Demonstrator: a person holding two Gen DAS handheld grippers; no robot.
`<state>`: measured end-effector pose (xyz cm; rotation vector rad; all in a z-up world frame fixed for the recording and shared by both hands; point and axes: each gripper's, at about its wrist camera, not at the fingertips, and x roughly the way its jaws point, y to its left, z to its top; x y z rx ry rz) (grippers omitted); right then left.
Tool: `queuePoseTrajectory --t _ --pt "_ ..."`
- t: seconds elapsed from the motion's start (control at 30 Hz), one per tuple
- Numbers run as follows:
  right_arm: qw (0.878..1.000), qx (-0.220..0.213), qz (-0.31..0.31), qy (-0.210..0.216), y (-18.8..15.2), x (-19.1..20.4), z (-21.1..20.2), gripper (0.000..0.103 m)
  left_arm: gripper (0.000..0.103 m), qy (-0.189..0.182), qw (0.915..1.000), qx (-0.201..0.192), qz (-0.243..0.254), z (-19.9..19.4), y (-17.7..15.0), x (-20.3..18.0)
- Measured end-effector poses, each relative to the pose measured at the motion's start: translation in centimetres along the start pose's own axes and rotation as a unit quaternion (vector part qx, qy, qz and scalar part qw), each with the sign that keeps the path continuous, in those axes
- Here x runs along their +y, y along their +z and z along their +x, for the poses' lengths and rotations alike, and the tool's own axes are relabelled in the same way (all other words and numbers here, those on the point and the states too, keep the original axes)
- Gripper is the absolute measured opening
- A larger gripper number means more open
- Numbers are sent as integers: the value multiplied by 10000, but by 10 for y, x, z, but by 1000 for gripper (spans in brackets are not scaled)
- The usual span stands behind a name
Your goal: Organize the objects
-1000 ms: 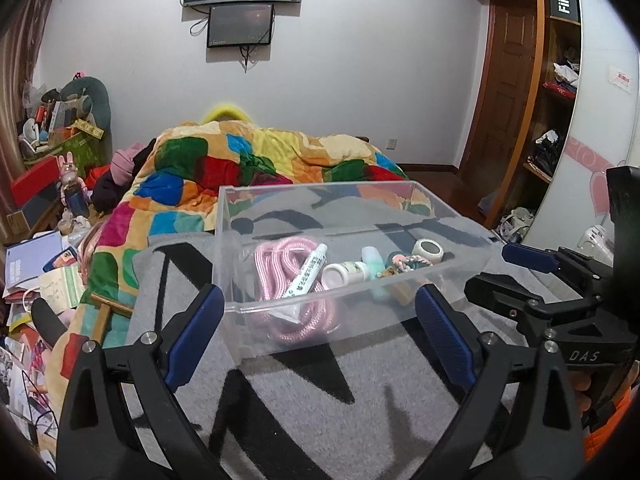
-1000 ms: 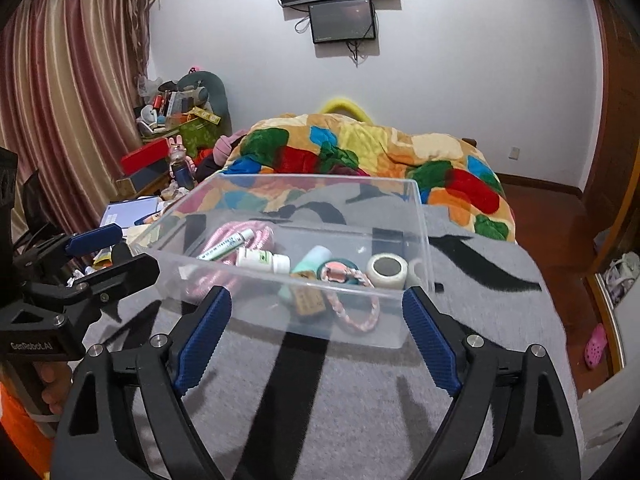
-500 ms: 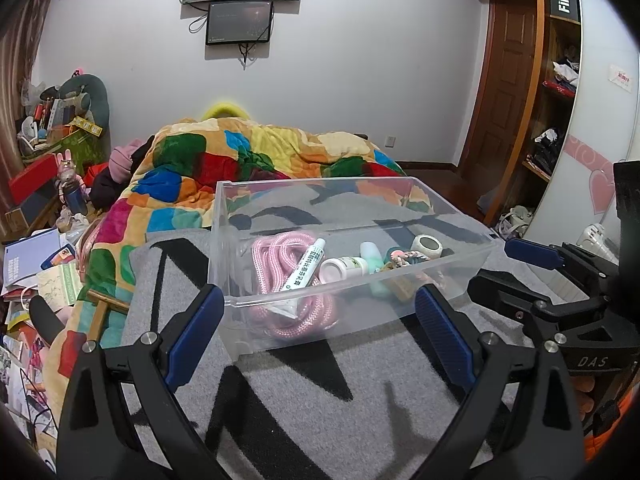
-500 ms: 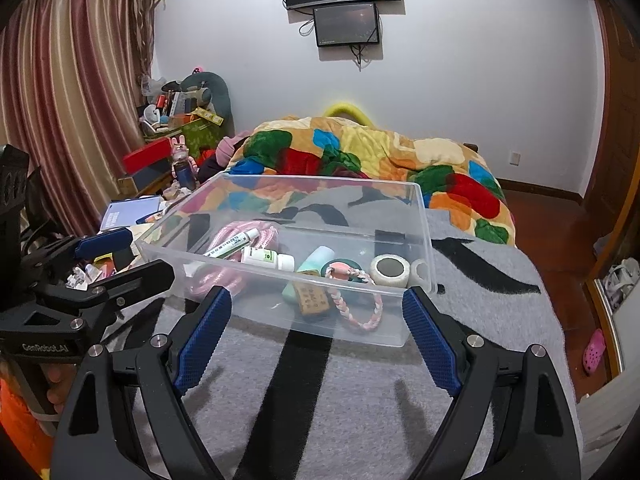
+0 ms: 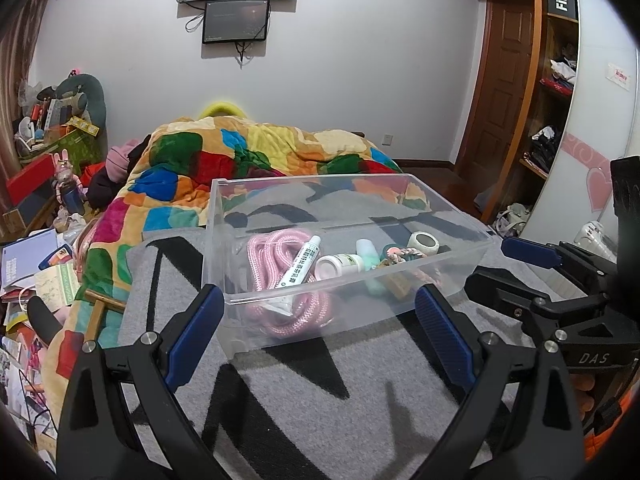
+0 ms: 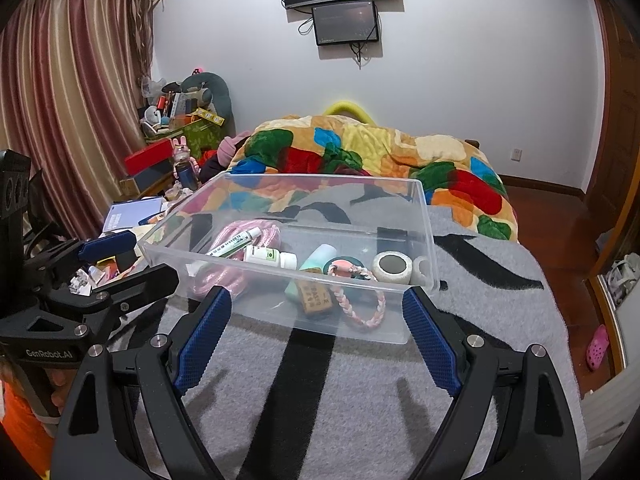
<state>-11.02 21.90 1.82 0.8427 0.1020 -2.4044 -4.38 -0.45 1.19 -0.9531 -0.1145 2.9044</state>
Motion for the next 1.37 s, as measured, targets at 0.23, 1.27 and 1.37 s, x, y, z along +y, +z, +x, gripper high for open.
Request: queuePoseTrajectory --t 0.23,1.27,1.37 --pt "10000 -13 7 10 0 1 -1 86 97 -19 10000 11 21 0 -1 -1" --pt "10000 13 2 15 -2 5 -2 86 97 -90 9999 37 -39 0 -1 2" --pt "10000 24 -7 23 -3 7 -3 86 98 -70 9999 49 -79 0 -1 3"
